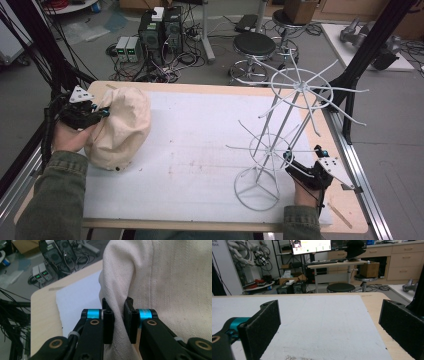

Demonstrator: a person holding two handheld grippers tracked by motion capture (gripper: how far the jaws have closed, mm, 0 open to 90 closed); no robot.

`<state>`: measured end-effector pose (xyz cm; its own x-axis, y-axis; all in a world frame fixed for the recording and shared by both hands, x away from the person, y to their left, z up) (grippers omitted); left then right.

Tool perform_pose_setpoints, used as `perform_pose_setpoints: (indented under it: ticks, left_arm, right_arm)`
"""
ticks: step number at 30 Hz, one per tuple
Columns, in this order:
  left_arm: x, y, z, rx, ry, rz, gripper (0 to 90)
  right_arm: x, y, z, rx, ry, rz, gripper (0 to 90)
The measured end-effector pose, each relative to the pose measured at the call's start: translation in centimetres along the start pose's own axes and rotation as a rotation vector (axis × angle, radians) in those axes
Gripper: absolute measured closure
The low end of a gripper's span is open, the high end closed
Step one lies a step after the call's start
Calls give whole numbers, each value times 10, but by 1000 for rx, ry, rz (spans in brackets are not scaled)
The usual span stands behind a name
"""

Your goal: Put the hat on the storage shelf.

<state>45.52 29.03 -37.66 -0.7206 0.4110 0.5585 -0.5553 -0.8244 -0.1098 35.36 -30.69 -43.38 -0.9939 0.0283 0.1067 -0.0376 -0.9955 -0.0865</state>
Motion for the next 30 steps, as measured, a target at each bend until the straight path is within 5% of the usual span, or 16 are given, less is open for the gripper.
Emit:
perform_pose_setpoints:
  ticks: [4,14,23,30]
  left_arm:
    - [11,5,9,4,54,-10,808]
    - [36,34,41,-64,196,-44,806]
    - [76,73,83,-123,403,-115,806]
    - [107,91,105,-144,554,-124,806]
  right_arm:
    - [0,0,0,2,-2,3,29]
    - [0,0,0,0,-2,2,29]
    - [0,0,0,3,0,3,29]
    - [0,0,0,-1,-1,2,29]
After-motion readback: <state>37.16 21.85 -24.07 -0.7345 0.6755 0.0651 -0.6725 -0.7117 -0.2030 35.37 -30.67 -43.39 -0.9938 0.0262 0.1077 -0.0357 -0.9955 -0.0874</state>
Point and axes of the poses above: each handheld gripper's, and its own axes: x roughly backward along the jaws, z roughly out of its top, y roughly to its right, the point moved 9 cm from there along -x, roughly forward along the jaws, and after that the axes turned 9 degrees about -z, right-handed, at the moved point
